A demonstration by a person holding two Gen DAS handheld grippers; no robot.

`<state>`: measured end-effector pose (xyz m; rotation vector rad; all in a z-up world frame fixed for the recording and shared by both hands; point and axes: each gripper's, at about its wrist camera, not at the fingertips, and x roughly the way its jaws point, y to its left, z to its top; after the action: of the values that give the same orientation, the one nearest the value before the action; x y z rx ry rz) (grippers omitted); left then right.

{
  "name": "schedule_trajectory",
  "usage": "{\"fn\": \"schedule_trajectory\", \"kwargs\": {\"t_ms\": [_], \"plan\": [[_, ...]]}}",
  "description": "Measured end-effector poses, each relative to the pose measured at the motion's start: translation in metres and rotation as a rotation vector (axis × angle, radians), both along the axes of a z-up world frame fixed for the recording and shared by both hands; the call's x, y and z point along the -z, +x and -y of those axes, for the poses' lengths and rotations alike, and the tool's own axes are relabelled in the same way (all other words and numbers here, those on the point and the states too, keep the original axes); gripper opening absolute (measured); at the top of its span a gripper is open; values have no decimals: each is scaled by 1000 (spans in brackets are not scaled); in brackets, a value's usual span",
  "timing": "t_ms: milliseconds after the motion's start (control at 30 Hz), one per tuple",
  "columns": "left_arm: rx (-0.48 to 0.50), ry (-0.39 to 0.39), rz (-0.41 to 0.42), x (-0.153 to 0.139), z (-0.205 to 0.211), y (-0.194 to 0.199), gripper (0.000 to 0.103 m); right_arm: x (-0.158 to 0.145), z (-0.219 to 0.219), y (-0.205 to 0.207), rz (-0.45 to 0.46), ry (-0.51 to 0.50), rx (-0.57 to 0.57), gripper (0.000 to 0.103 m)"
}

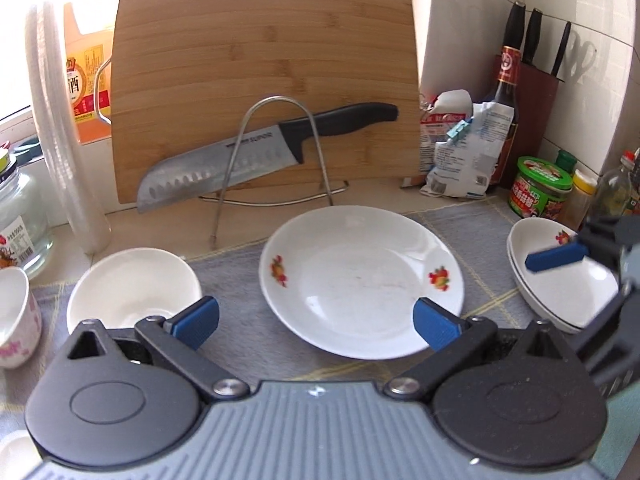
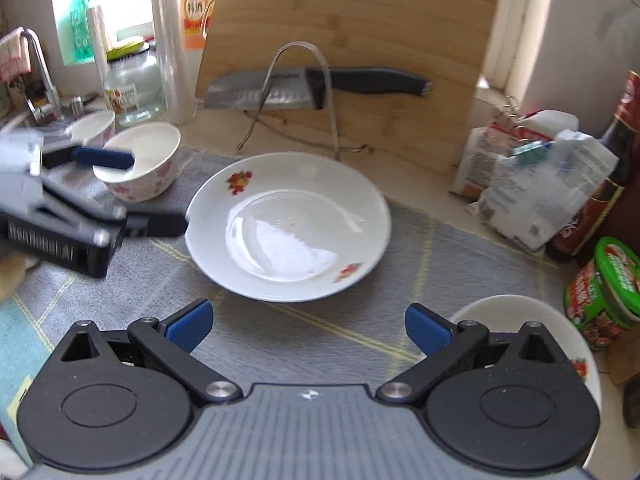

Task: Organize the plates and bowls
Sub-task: 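Move the left tool to the white plate by the knife stand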

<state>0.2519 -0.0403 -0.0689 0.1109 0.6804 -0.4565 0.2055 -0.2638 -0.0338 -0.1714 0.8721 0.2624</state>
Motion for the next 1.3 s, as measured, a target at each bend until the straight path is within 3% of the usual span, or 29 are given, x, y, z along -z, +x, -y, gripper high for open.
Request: {"fn": "schedule_trajectory", "kwargs": {"t_ms": [233, 367, 633, 1300], "plan": [[59, 9, -14, -9, 2, 23, 102, 21, -34, 5, -15, -21, -28, 103], [106, 7, -65, -8, 12, 40, 102, 38, -34, 16, -36, 3, 24, 103], [107, 68, -141, 1, 33, 72, 102, 61, -31, 27, -65, 4, 33, 103], [210, 99, -299, 34, 63, 152, 102, 62, -27, 41, -33, -18, -56, 103]]}}
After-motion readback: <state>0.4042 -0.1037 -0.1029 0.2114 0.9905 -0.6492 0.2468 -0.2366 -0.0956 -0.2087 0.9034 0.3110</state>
